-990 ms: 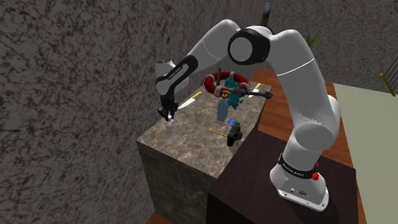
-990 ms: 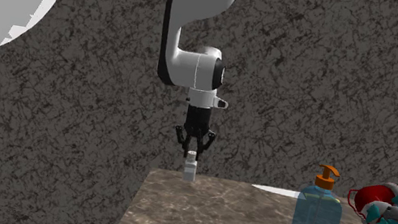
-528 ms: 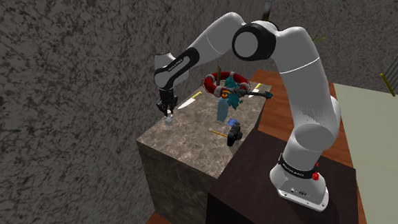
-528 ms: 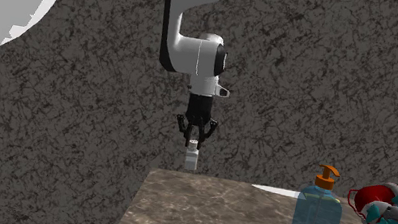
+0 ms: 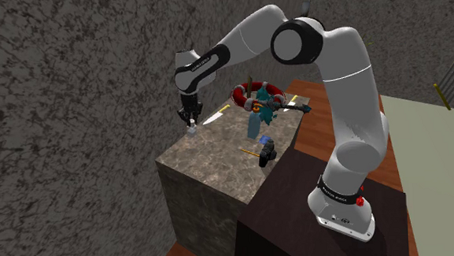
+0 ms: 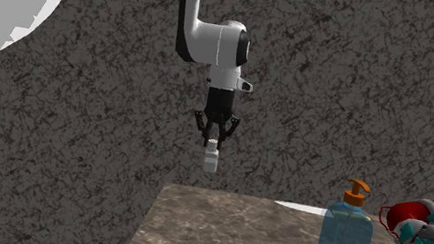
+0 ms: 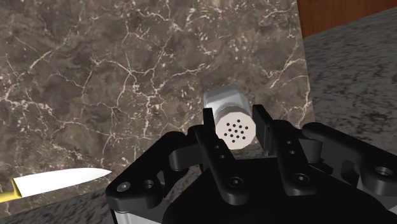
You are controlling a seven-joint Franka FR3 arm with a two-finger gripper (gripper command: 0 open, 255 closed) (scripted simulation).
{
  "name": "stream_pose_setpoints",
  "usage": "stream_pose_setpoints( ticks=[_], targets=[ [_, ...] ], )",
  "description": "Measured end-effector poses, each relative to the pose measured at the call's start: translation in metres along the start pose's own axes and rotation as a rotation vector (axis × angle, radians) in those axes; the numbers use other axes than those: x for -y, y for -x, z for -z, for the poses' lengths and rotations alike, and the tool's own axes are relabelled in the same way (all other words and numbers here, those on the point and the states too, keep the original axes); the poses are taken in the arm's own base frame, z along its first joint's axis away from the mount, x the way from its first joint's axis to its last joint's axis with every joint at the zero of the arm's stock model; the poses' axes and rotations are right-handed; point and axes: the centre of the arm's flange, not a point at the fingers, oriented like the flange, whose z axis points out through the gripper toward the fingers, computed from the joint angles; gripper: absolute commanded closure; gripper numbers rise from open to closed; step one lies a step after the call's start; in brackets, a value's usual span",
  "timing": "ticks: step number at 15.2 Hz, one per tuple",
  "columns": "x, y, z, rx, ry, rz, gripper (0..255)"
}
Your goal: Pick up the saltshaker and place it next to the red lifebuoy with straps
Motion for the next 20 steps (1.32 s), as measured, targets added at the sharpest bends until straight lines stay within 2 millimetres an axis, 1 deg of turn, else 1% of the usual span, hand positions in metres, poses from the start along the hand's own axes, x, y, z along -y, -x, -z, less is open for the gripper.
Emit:
stream_pose_setpoints(
  ticks=[11, 12, 15, 17, 20],
  targets=[
    [0.001, 0.001, 0.057, 0.000, 0.000, 0.000, 255],
    [-0.005, 0.001, 0.059, 0.000, 0.000, 0.000, 255],
    [-0.038, 0.004, 0.062, 0.000, 0.000, -0.001, 255],
    [-0.063, 0.006, 0.061, 0.000, 0.000, -0.001, 255],
    [-0.105, 0.006, 0.062, 0.000, 0.000, -0.001, 255]
  ],
)
